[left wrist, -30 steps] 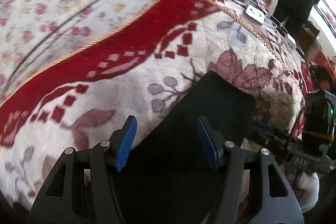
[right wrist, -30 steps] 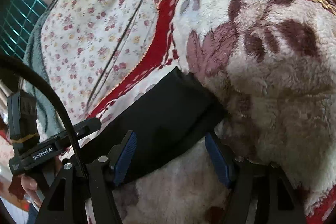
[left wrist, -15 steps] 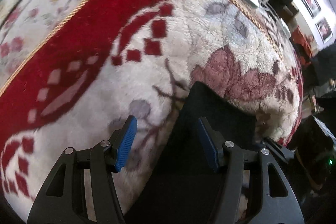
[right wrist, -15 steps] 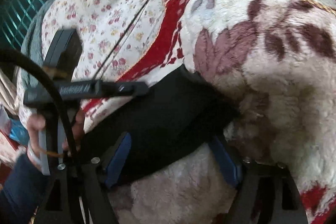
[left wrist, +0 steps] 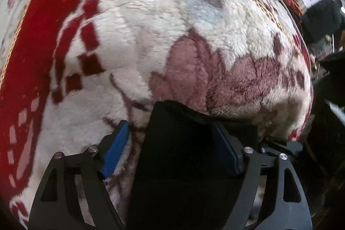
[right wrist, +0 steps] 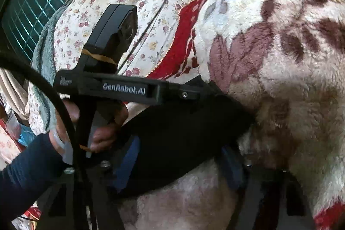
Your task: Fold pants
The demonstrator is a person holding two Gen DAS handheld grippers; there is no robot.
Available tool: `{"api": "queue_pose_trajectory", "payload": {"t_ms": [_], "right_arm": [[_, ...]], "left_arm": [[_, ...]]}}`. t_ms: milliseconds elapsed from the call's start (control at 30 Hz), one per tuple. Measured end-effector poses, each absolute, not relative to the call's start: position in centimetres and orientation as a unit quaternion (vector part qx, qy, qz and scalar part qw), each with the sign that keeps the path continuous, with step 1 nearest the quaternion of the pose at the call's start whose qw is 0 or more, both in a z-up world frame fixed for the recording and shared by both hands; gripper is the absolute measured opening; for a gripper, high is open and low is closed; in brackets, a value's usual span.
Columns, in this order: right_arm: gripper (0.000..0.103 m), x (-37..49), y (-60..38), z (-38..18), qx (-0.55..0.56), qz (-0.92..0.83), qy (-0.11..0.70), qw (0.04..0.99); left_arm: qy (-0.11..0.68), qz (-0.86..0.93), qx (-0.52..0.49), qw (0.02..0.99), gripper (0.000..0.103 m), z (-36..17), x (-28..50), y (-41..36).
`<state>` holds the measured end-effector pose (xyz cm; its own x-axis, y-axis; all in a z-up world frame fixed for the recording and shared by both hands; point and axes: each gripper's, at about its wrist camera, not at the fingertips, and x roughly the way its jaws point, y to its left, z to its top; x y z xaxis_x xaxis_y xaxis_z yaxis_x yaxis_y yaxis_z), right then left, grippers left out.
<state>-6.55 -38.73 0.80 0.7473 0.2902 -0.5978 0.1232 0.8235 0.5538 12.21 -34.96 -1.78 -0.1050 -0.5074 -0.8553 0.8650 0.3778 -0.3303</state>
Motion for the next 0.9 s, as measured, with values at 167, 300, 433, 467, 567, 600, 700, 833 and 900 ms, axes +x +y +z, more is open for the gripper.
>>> {"api": "queue_pose_trajectory", "payload": {"t_ms": [167,300,433,467,567,600,700,833,900], "right_arm": [[0.017,-6.0,-39.4,-0.2,0.326,0.066,0.363,0.87],[0.014,-6.3,-39.5,-0.1,0.338,0.076,0.356,0.868],[0.011,-6.4,-39.7,0.1,0.349,0.086,0.345,0.867],[0.011,-6.5,-39.8,0.2,0.351,0.089,0.34,0.868],[0.011,-6.7,-39.6,1.1,0.344,0.096,0.326,0.875],[0.01,-6.8,-39.5,1.4,0.341,0.1,0.32,0.878],[0.01,-6.9,-39.3,1.9,0.338,0.108,0.313,0.881],[0.01,-6.6,-39.5,1.0,0.35,0.104,0.334,0.869],[0.01,-6.8,-39.7,0.7,0.354,0.103,0.342,0.864]], "left_arm": [[0.501,-0.536,0.184,0.655,0.051,-1.6,11.6,-35.5],[0.499,-0.529,0.17,0.665,0.028,-1.3,12.1,-34.7],[0.484,-0.535,0.175,0.671,0.012,-0.6,11.5,-34.9],[0.482,-0.534,0.178,0.672,0.011,-0.3,11.2,-35.1],[0.48,-0.536,0.176,0.671,0.011,0.4,10.5,-35.5],[0.483,-0.539,0.173,0.668,0.011,0.6,10.4,-35.4],[0.515,-0.531,0.144,0.658,0.011,0.2,11.7,-35.3],[0.558,-0.521,0.123,0.634,0.049,-0.7,13.9,-34.3],[0.563,-0.534,0.113,0.621,0.056,-0.5,14.3,-33.7]]}}
